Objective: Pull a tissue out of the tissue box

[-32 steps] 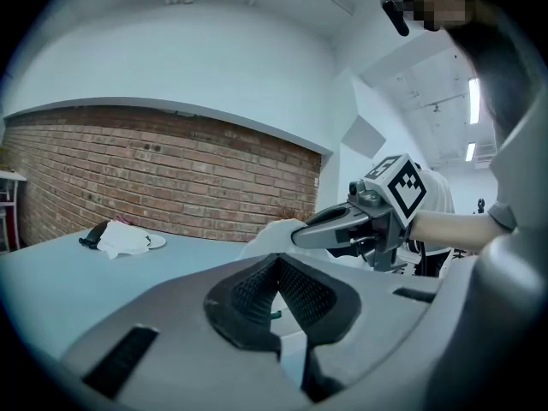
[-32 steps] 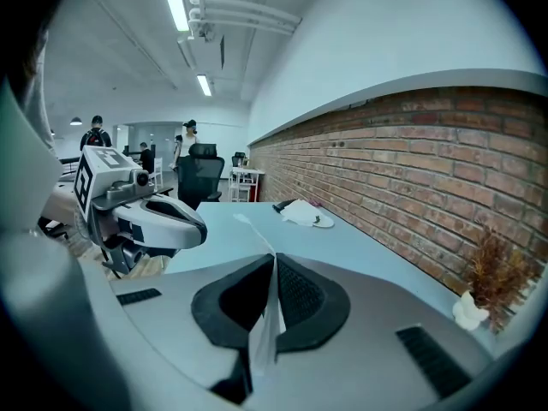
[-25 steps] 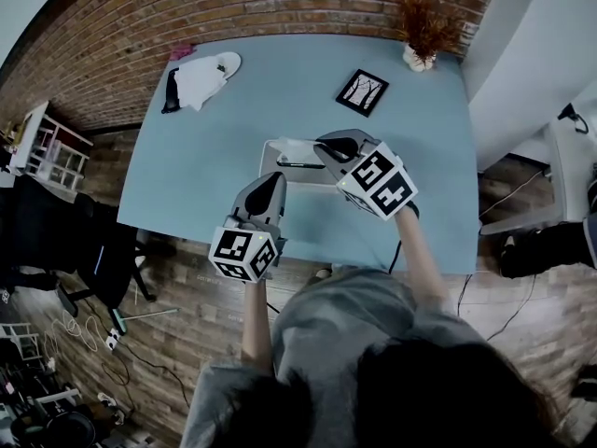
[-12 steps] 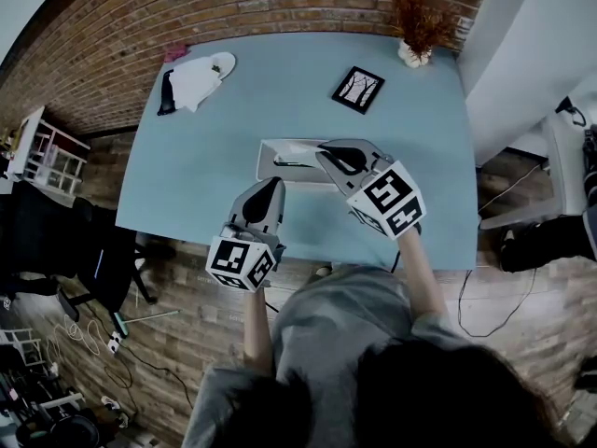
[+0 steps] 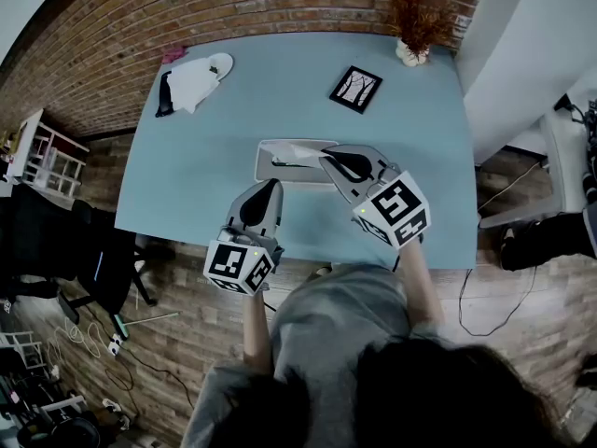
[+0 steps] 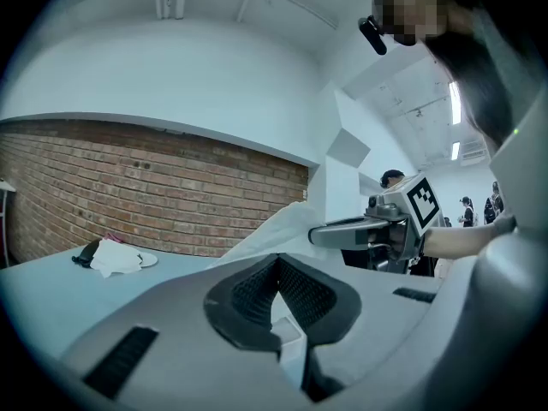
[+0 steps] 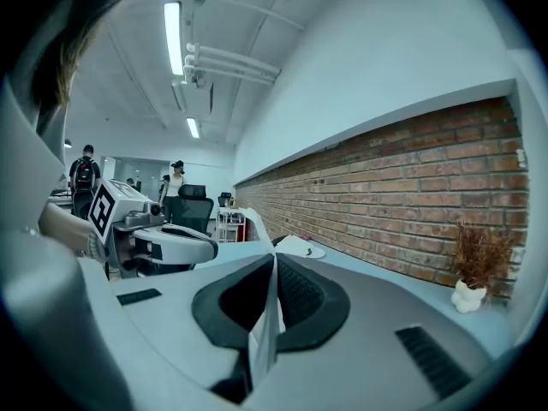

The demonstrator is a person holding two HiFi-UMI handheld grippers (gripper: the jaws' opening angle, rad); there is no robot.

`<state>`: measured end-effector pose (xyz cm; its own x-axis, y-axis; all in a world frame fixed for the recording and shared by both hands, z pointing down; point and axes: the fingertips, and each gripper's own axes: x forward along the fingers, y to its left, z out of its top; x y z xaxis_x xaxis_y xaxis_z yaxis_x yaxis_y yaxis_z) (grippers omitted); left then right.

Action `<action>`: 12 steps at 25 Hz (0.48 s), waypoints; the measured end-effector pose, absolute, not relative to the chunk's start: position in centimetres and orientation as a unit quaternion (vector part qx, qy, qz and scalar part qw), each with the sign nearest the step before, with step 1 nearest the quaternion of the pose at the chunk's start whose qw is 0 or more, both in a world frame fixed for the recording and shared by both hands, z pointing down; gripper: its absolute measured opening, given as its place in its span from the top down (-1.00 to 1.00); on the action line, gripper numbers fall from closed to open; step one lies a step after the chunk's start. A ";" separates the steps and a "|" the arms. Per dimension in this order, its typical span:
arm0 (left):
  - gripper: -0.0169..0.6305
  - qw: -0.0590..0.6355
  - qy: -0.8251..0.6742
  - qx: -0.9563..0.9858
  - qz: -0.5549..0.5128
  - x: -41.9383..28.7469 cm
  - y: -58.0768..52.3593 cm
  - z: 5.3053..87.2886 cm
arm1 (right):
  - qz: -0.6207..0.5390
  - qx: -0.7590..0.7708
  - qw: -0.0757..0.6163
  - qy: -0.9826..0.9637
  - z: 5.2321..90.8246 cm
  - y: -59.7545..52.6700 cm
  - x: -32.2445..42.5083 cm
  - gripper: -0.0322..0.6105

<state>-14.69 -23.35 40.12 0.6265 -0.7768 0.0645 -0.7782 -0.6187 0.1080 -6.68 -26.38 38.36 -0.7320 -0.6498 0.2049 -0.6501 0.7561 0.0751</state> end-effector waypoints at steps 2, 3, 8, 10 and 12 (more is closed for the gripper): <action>0.94 0.061 -0.431 0.900 0.006 -14.6 -23.4 40.0 | 0.001 0.351 0.108 -0.930 38.3 -26.3 -6.5 0.90; 0.94 0.061 -0.430 0.901 0.005 -14.6 -23.4 40.0 | 0.001 0.352 0.107 -0.930 38.3 -26.3 -6.5 0.90; 0.94 0.058 -0.430 0.901 0.008 -14.5 -23.7 39.9 | 0.002 0.354 0.103 -0.930 38.3 -26.5 -6.2 0.90; 0.94 0.058 -0.430 0.901 0.010 -14.4 -23.8 39.9 | 0.002 0.355 0.101 -0.929 38.3 -26.6 -6.2 0.90; 0.94 0.058 -0.430 0.901 0.012 -14.3 -23.9 39.9 | 0.002 0.356 0.100 -0.929 38.3 -26.7 -6.1 0.90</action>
<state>-14.31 -23.91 39.90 0.6307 -0.7728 0.0708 -0.7755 -0.6244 0.0940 -6.06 -26.69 38.26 -0.7263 -0.6612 0.1880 -0.6620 0.7465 0.0678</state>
